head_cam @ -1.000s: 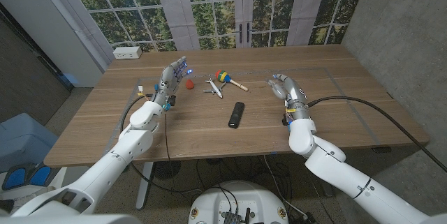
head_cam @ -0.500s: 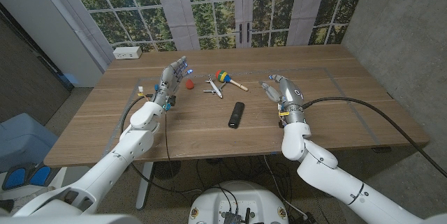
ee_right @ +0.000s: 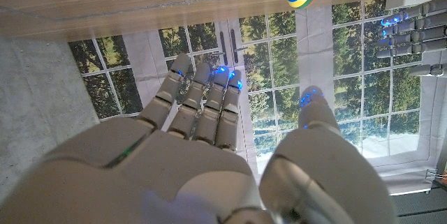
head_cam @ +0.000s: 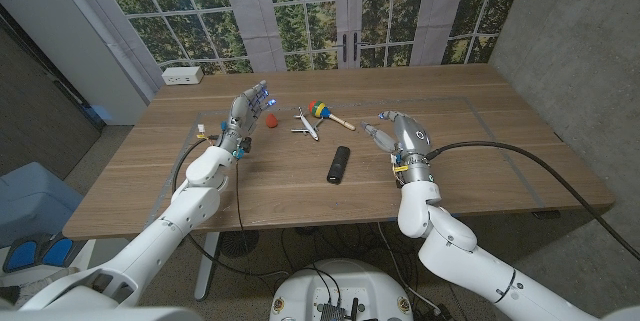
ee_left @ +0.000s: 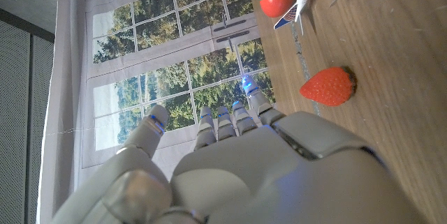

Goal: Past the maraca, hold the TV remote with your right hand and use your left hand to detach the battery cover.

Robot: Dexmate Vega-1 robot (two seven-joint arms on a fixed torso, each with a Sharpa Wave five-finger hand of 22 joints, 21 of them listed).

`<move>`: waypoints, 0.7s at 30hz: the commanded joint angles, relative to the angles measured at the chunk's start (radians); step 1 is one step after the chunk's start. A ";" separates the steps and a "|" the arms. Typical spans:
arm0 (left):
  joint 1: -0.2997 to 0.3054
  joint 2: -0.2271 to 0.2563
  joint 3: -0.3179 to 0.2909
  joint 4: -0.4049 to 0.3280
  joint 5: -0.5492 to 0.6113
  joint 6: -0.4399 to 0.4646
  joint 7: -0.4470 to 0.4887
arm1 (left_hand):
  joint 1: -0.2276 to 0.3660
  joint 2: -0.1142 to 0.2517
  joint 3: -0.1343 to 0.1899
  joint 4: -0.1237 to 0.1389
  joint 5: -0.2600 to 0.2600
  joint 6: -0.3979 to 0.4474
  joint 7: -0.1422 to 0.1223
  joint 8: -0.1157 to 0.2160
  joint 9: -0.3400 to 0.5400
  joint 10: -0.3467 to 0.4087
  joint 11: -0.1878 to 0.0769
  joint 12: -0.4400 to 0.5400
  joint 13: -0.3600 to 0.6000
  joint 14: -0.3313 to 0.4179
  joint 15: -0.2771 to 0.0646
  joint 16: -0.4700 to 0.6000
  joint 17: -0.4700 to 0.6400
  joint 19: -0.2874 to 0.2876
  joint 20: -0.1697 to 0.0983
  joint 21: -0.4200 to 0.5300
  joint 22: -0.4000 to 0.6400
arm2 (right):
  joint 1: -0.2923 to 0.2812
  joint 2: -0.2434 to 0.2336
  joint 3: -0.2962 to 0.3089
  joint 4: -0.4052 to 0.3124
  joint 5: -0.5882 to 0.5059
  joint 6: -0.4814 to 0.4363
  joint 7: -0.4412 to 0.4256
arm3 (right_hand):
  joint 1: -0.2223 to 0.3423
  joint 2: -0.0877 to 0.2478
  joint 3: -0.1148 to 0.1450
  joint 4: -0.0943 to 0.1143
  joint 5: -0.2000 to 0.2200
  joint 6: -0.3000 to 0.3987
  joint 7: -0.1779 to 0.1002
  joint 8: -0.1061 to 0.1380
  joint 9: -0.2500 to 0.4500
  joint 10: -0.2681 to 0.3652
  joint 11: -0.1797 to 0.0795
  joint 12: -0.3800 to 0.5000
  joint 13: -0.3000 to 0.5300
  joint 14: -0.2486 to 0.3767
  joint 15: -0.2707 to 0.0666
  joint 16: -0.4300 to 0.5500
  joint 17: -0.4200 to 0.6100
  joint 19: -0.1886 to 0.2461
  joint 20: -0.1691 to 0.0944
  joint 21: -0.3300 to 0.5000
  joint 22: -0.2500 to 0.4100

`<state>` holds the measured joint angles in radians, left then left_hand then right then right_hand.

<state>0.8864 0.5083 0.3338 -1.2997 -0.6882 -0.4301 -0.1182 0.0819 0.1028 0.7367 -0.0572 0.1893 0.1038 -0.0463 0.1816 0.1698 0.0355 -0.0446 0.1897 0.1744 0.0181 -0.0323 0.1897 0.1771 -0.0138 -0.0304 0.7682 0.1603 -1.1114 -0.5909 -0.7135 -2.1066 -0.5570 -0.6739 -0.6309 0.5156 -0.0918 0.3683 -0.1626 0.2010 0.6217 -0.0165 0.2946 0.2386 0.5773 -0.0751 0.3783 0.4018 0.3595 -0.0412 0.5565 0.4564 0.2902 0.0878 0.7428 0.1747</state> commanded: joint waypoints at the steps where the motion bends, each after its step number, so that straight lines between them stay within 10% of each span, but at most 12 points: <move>1: 0.013 0.002 -0.008 -0.005 -0.010 -0.020 -0.015 | -0.009 0.027 0.003 -0.008 0.004 0.008 -0.002 0.003 0.006 0.003 -0.002 0.006 0.004 0.003 -0.013 0.002 0.000 0.007 -0.003 -0.003 0.005 | 0.001 0.029 -0.055 -0.017 -0.090 -0.103 0.026 | 0.003 -0.016 -0.012 0.002 0.011 0.014 -0.002 0.013 0.008 0.006 0.001 0.009 0.013 0.004 -0.064 0.004 0.008 -0.007 0.004 -0.005 0.003; 21: 0.007 -0.003 -0.011 0.013 -0.016 -0.050 -0.046 | -0.010 0.028 0.001 -0.012 0.004 0.009 -0.002 0.002 0.006 0.004 -0.002 0.006 0.004 0.002 -0.013 0.002 0.001 0.011 -0.004 -0.014 0.006 | 0.028 0.080 -0.160 -0.010 -0.211 -0.258 0.074 | 0.018 -0.041 -0.056 0.013 0.048 0.028 -0.014 0.067 0.047 -0.010 -0.016 0.041 0.078 0.040 -0.080 0.037 0.057 -0.025 0.019 -0.035 0.003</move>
<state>0.8973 0.5095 0.3237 -1.2970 -0.7014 -0.4635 -0.1489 0.0819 0.1028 0.7367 -0.0655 0.1893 0.1037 -0.0463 0.1816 0.1749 0.0355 -0.0446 0.1897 0.1744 0.0180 -0.0322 0.1897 0.1772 -0.0138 -0.0304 0.7603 0.1603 -1.0970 -0.5320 -0.8198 -2.1180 -0.6956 -0.8441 -0.5871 0.5190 -0.1364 0.3197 -0.1529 0.2409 0.6326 -0.0274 0.3447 0.2771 0.5693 -0.0829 0.4107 0.4687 0.3900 -0.0464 0.5845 0.5037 0.2726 0.1055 0.7158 0.1745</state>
